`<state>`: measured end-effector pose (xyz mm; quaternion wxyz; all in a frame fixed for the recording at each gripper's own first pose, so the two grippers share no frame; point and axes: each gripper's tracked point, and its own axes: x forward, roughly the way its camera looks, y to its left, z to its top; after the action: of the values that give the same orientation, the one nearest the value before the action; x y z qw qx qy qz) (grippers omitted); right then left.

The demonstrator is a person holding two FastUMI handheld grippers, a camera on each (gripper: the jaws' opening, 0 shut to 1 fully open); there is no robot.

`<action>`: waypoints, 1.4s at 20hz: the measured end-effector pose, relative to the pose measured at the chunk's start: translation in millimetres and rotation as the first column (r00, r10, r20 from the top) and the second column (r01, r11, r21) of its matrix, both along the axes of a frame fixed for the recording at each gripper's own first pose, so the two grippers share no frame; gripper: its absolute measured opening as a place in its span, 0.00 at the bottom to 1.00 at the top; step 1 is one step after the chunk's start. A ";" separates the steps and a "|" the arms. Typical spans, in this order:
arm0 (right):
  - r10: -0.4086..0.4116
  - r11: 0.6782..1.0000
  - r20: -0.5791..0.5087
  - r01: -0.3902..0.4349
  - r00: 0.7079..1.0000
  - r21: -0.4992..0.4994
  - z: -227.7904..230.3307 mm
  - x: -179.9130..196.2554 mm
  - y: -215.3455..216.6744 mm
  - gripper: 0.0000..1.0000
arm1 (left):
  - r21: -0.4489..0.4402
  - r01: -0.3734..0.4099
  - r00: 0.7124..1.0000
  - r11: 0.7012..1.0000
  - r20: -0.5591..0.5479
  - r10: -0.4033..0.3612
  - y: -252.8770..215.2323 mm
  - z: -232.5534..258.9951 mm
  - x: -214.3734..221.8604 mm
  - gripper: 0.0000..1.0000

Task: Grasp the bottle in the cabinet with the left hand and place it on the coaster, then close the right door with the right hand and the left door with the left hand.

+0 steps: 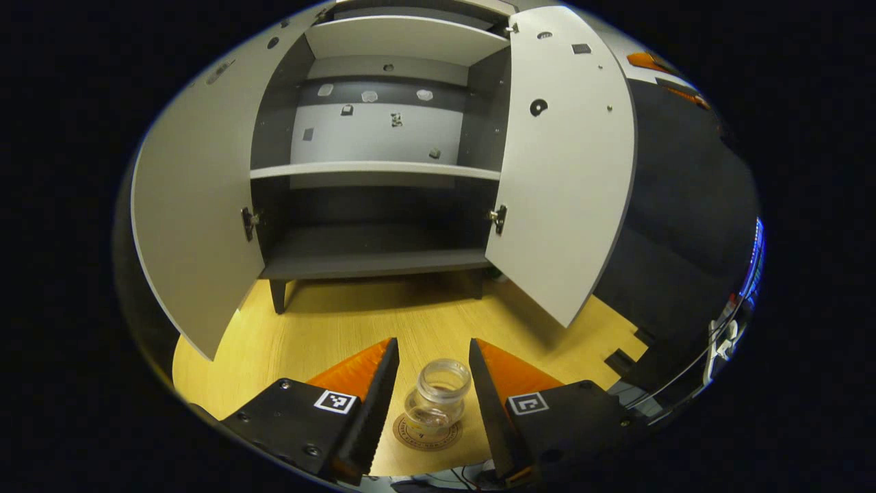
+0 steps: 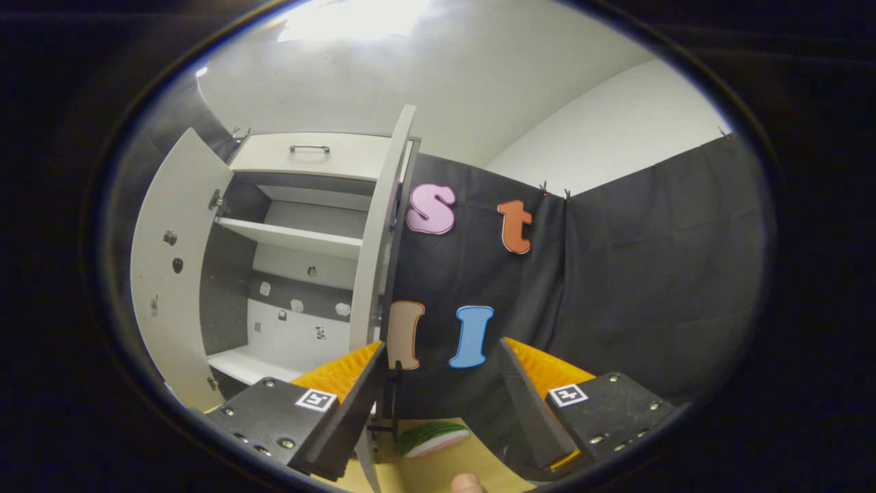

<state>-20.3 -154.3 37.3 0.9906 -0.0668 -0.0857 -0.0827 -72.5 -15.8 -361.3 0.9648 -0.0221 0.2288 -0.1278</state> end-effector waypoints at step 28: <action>0.097 0.995 -0.040 -0.096 0.994 0.024 -13.7 30.0 35.8 0.95 | -0.041 -0.262 0.915 0.964 0.308 0.262 73.9 237.0 22.6 0.93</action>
<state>9.8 -118.6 23.6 0.9957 -0.0536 -0.0676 -0.0343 -49.9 58.1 -124.3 0.9971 -0.0317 0.0694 0.0009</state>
